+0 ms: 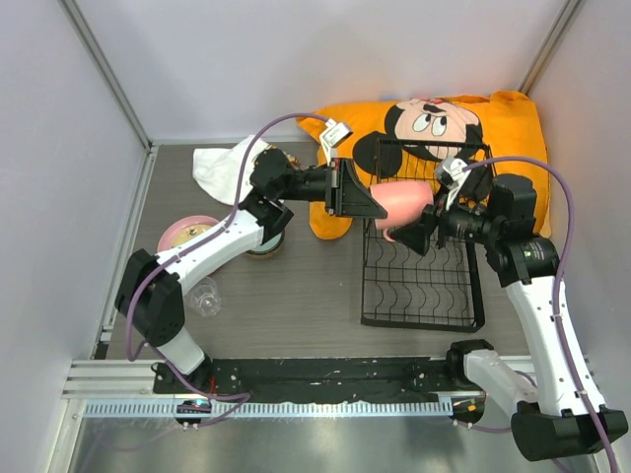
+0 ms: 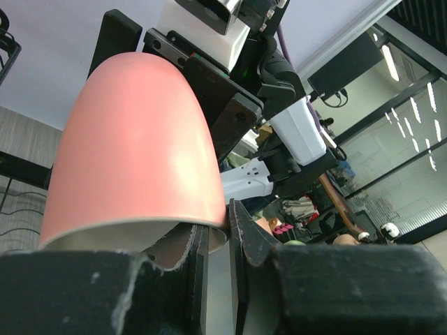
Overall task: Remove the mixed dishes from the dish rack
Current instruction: Pick up the cup from the dish rack, then place the cup at the center of the board.
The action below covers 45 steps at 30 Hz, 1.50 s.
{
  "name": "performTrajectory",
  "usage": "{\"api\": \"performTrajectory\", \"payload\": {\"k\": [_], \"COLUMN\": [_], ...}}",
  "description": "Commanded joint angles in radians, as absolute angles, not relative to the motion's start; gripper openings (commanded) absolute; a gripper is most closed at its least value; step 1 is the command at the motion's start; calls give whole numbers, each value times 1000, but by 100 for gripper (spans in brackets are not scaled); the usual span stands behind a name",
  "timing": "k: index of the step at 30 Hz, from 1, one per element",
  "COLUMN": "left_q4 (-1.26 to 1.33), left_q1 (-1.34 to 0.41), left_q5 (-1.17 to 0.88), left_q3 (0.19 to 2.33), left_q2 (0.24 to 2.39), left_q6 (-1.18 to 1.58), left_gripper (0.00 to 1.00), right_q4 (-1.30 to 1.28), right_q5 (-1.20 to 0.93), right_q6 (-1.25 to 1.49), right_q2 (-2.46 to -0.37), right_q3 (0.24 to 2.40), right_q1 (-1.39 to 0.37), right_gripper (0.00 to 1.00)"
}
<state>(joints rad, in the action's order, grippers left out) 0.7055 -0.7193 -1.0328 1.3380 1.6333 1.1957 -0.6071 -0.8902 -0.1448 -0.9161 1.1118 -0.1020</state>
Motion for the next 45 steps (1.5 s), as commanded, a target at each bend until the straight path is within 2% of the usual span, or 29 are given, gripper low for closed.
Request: {"api": "performTrajectory", "payload": {"k": [1, 10, 13, 18, 24, 32, 39, 45], "left_q4": [756, 540, 480, 394, 103, -455, -829, -997], "left_q1": [-721, -667, -647, -620, -581, -528, -525, -525], "left_q5": [-1005, -976, -973, -968, -965, -873, -669, -494], "left_q3": [1353, 1309, 1299, 1282, 1287, 1322, 1353, 1292], "left_q2": [1601, 1523, 1499, 1463, 1399, 1290, 1253, 1256], "left_q6": [1134, 944, 890, 796, 573, 171, -113, -281], "left_gripper": [0, 0, 0, 0, 0, 0, 0, 0], "right_q4": [-591, -634, -646, -670, -687, -695, -696, -696], "right_q5": [-879, -841, -830, -811, -778, -746, -729, -710], "right_q6": [-178, -216, -225, -244, -261, -264, -261, -265], "right_q2": [-877, -858, -854, -853, -841, -836, -848, -844], "right_q3": [1108, 1101, 1108, 1115, 1108, 1103, 1106, 1098], "right_q1": [-117, -117, -117, -117, -117, -115, -115, -117], "right_gripper": [73, 78, 87, 92, 93, 93, 93, 93]}}
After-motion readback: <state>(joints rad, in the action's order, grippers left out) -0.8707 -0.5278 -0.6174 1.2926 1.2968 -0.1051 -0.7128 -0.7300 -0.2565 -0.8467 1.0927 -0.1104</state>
